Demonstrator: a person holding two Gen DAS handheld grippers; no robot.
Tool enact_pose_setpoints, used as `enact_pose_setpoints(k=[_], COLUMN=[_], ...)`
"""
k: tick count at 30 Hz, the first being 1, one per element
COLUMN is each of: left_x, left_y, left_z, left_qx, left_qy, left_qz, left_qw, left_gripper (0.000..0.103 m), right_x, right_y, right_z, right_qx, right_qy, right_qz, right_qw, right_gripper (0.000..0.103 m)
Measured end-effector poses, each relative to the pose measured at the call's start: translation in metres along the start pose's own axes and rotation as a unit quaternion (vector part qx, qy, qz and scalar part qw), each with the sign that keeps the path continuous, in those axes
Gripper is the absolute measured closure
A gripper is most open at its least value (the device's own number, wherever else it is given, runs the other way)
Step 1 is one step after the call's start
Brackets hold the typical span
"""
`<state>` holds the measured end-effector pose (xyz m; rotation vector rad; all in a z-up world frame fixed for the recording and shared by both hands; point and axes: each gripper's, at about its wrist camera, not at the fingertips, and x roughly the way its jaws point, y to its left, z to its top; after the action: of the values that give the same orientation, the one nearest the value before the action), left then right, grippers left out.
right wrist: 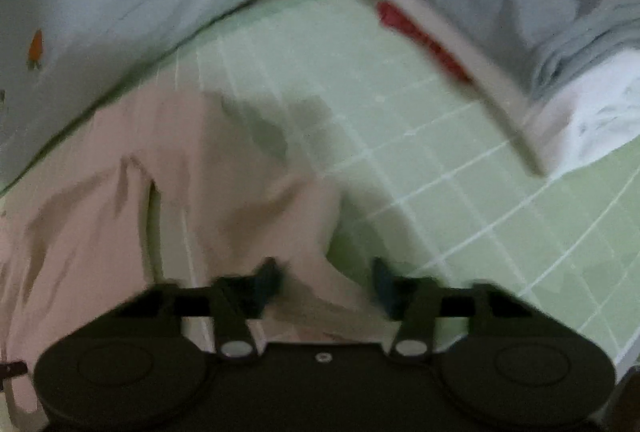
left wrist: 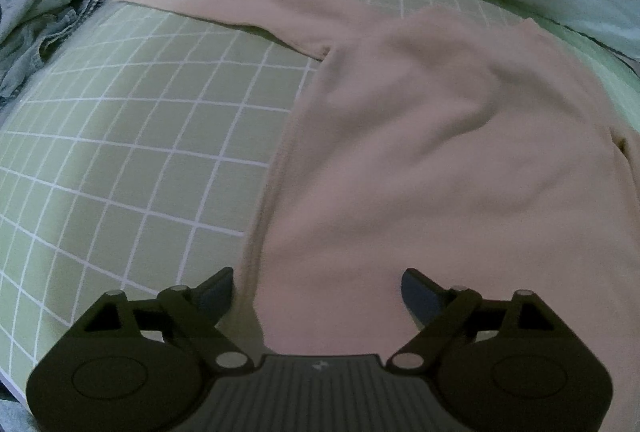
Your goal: Fold clothes
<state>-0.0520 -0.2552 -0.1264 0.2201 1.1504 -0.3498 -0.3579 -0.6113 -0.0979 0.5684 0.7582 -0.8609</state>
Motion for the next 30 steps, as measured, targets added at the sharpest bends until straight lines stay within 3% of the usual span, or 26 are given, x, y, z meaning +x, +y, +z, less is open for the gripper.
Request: enact_pose_setpoints(k=[3, 5, 6, 7, 8, 10, 12, 15, 21, 28, 30], left_x=[0.0, 0.001, 0.002, 0.002, 0.0, -0.005, -0.011, -0.013, 0.013, 0.066, 0.07], left_y=[0.0, -0.001, -0.001, 0.001, 0.007, 0.021, 0.037, 0.066, 0.106, 0.123, 0.119], left_z=[0.0, 0.0, 0.001, 0.002, 0.005, 0.01, 0.018, 0.038, 0.097, 0.175, 0.184], left_qx=[0.005, 0.01, 0.01, 0.006, -0.008, -0.036, -0.063, -0.1, -0.155, -0.202, -0.19], left_qy=[0.0, 0.001, 0.004, 0.007, 0.006, 0.005, -0.005, -0.025, -0.041, -0.046, -0.049], left_qz=[-0.003, -0.006, -0.007, -0.011, -0.023, -0.045, -0.053, -0.045, -0.036, -0.047, -0.031], left_qw=[1.0, 0.9999, 0.9999, 0.9999, 0.9997, 0.9983, 0.9966, 0.9936, 0.9864, 0.9772, 0.98], left_gripper=[0.013, 0.011, 0.011, 0.011, 0.011, 0.011, 0.011, 0.011, 0.012, 0.013, 0.017], right_x=[-0.012, -0.027, -0.027, -0.022, -0.016, -0.012, -0.013, -0.015, 0.005, 0.041, 0.053], right_y=[0.004, 0.003, 0.002, 0.001, 0.003, 0.01, 0.015, 0.024, 0.088, 0.146, 0.156], right_z=[0.004, 0.015, 0.02, 0.024, 0.026, 0.023, 0.018, 0.01, 0.01, 0.031, 0.038], right_qx=[-0.017, -0.032, -0.037, -0.048, -0.067, -0.08, -0.077, -0.063, -0.115, -0.192, -0.205], right_qy=[-0.044, -0.095, -0.101, -0.091, -0.077, -0.072, -0.071, -0.062, -0.042, -0.02, -0.006], right_qz=[-0.04, -0.098, -0.124, -0.149, -0.178, -0.194, -0.191, -0.159, -0.102, -0.066, -0.071], right_qw=[0.998, 0.99, 0.986, 0.983, 0.979, 0.975, 0.976, 0.983, 0.987, 0.979, 0.976], right_gripper=[0.095, 0.092, 0.076, 0.052, 0.046, 0.04, 0.021, 0.02, 0.019, 0.019, 0.019])
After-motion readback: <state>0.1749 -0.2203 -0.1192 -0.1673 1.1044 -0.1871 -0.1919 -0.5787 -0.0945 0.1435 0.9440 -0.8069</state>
